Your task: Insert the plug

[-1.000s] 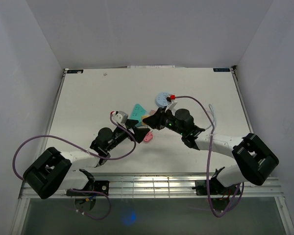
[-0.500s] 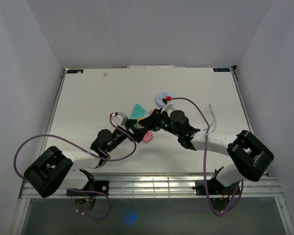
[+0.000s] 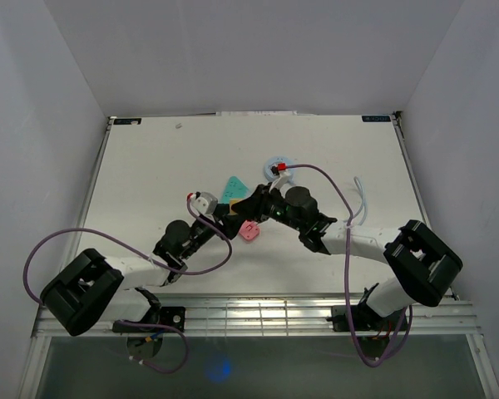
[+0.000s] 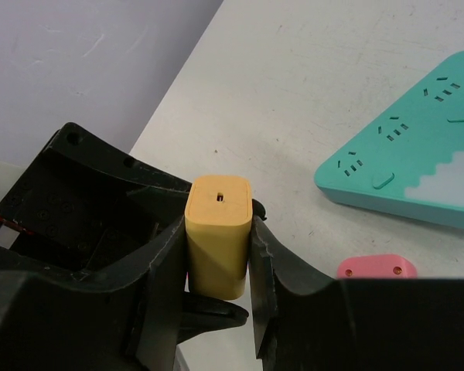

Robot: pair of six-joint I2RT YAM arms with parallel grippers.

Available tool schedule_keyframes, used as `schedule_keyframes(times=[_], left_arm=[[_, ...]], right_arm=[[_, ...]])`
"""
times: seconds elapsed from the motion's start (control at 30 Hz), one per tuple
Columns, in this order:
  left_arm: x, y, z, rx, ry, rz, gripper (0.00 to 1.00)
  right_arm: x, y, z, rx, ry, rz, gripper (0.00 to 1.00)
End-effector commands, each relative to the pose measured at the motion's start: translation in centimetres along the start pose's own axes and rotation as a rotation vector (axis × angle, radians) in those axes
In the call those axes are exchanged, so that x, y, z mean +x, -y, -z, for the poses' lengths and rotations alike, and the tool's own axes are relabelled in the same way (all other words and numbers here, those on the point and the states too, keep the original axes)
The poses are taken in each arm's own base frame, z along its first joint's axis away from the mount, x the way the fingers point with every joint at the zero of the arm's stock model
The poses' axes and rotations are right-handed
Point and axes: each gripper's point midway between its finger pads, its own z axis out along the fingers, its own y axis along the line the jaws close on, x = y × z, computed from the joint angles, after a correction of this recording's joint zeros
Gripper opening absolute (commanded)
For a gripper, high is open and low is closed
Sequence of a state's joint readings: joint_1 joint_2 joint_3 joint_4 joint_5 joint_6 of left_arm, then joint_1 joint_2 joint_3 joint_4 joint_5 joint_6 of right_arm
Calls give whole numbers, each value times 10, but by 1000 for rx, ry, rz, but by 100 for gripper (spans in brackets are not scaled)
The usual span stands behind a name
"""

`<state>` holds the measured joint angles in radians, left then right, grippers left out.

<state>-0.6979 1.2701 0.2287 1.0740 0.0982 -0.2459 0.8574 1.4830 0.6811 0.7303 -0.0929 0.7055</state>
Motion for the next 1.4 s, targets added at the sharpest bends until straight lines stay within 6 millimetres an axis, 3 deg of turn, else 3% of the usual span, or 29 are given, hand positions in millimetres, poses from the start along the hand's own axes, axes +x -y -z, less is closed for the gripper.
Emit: schedule_keyframes(times=[0.0, 0.27, 0.4, 0.5, 0.63, 0.97, 1.37], left_arm=[[-18, 4, 1, 18, 66, -45, 31], [-20, 0, 9, 1, 88, -88, 30], [-22, -2, 12, -8, 101, -108, 29], [-22, -3, 14, -11, 105, -113, 29], [-22, 0, 15, 5, 105, -117, 29], [-20, 4, 16, 27, 102, -129, 28], [-17, 8, 14, 49, 88, -131, 27]], right_arm=[[-5, -25, -4, -76, -7, 56, 8], [-1, -24, -11, -68, -103, 193, 24], [-1, -26, -12, -82, -115, 218, 56], [4, -27, -13, -98, -144, 225, 67], [3, -26, -17, -100, -173, 221, 68], [0, -19, -15, -127, -250, 184, 57], [-21, -9, -6, -107, -281, 180, 66]])
